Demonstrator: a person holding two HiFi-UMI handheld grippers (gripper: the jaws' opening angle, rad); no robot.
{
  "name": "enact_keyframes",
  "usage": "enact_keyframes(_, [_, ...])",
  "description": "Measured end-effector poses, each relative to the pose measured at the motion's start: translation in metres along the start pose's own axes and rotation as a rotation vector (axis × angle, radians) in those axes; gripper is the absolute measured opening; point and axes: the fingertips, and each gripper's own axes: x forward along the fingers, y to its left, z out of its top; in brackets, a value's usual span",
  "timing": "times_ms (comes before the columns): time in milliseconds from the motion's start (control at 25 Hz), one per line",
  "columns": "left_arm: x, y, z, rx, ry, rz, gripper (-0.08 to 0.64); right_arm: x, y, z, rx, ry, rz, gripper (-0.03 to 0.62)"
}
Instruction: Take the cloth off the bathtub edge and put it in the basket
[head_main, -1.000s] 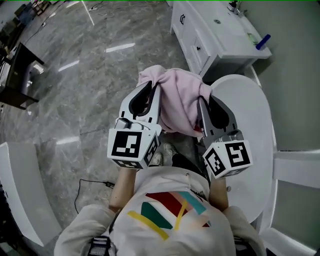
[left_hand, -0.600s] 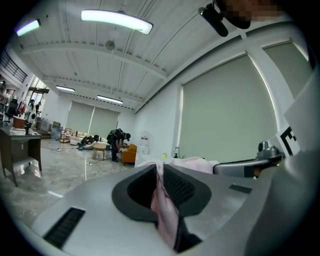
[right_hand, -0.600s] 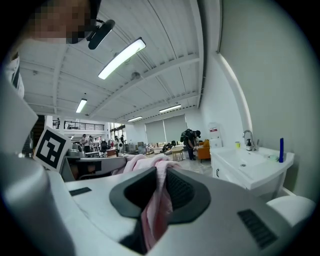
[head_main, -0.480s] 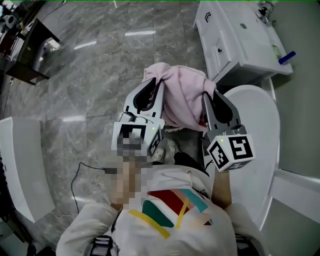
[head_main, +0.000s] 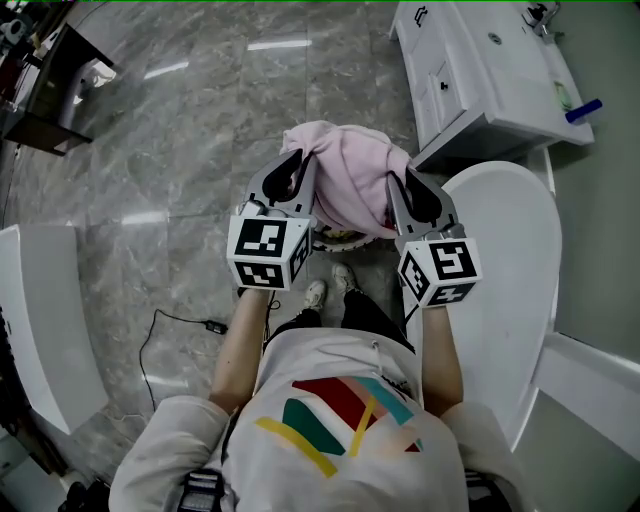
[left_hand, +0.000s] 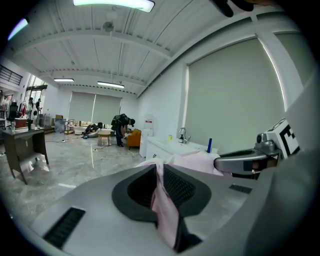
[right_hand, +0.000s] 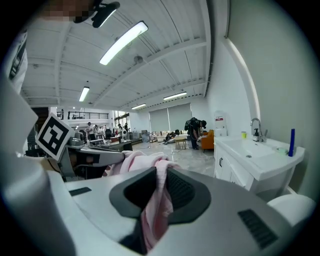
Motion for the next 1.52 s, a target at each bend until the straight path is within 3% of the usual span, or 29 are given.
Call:
enact_keyframes(280, [0.029,0.010,-0.064,0.048,0.117,-0.015,0.057,0.032,-0.009,-0.066,0.017,0.110,0.005,0.075])
enact_keyframes(440, [0.042,0.012,-0.097,0.056,0.182,-0.013,0.057,0.046,-0.019,-0.102,0.022,0.198,-0.031,0.078])
enact_keyframes(720, [0.054,0.013,-0.142,0.001,0.276,-0.007,0.055,0.061,-0.025,-0.153,0.038,0.315,-0.079,0.081])
enact_keyframes(1000, [0.064,0.008,-0.163,-0.008,0.331,-0.010,0.055,0.063,-0.034,-0.175,0.034,0.378,-0.100,0.081])
enact_keyframes(1160, [0.067,0.006,-0.174,0.014,0.366,-0.003,0.057,0.066,-0.033,-0.165,0.013,0.327,-0.091,0.058])
enact_keyframes(1280, [0.072,0.002,-0.171,0.058,0.367,0.017,0.057,0.073,-0.033,-0.163,0.053,0.335,-0.063,0.064])
enact_keyframes(1520, [0.077,-0.004,-0.159,0.038,0.358,0.018,0.057,0.074,-0.036,-0.169,0.116,0.360,-0.072,0.081])
